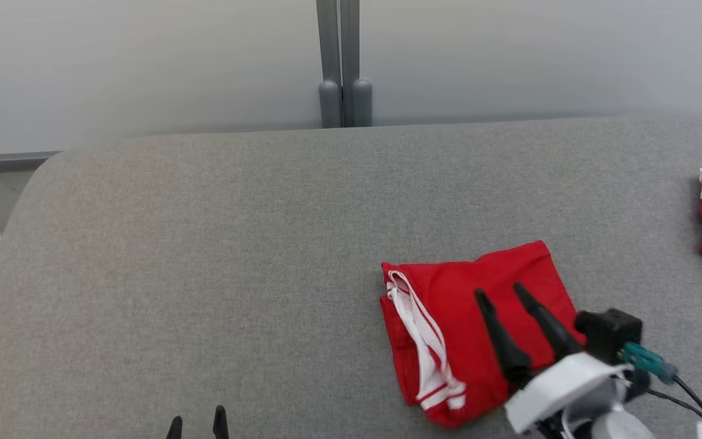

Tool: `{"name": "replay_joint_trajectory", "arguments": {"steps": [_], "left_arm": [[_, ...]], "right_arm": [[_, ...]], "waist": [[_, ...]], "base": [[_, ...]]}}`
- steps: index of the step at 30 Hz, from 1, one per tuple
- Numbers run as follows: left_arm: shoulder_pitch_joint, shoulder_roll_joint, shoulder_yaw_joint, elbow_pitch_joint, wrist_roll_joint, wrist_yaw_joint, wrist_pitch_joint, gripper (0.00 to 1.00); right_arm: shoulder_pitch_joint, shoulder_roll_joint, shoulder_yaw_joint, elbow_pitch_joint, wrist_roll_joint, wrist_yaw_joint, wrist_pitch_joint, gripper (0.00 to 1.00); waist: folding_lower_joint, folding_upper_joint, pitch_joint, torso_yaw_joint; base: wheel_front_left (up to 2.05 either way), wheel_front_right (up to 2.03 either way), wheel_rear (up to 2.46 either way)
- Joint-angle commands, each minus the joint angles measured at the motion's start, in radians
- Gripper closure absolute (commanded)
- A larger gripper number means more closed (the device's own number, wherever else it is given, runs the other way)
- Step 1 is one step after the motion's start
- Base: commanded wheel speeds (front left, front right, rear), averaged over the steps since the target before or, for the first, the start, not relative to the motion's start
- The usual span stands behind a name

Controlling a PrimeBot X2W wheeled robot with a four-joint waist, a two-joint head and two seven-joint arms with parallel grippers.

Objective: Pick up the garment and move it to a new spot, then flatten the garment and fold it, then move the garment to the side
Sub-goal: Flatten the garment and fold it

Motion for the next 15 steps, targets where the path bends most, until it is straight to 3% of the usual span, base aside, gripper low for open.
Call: {"name": "replay_joint_trajectory", "arguments": {"steps": [1, 4, 7, 15], "left_arm": [[0.012, 0.002, 0.008, -0.013, 0.004, 0.002, -0.003, 0.00], [0.025, 0.002, 0.027, -0.033, 0.024, -0.005, -0.003, 0.00], [0.027, 0.002, 0.051, -0.056, 0.048, -0.011, -0.003, 0.00], [0.042, 0.002, 0.097, -0.092, 0.080, -0.016, -0.003, 0.00]], "right_arm": [[0.041, -0.043, -0.038, 0.004, -0.069, 0.000, -0.059, 0.00], [0.107, -0.104, -0.101, 0.041, -0.229, 0.000, -0.170, 0.00], [0.166, -0.136, -0.187, 0.095, -0.350, 0.000, -0.202, 0.00], [0.288, -0.068, -0.397, 0.023, -0.431, 0.000, -0.205, 0.00]], "waist": [[0.0000, 0.0000, -0.036, -0.015], [0.0000, 0.0000, -0.055, -0.018], [0.0000, 0.0000, -0.071, -0.021], [0.0000, 0.0000, -0.104, -0.020]], "base": [[0.00, 0.00, 0.00], [0.00, 0.00, 0.00], [0.00, 0.00, 0.00], [0.00, 0.00, 0.00]]}}
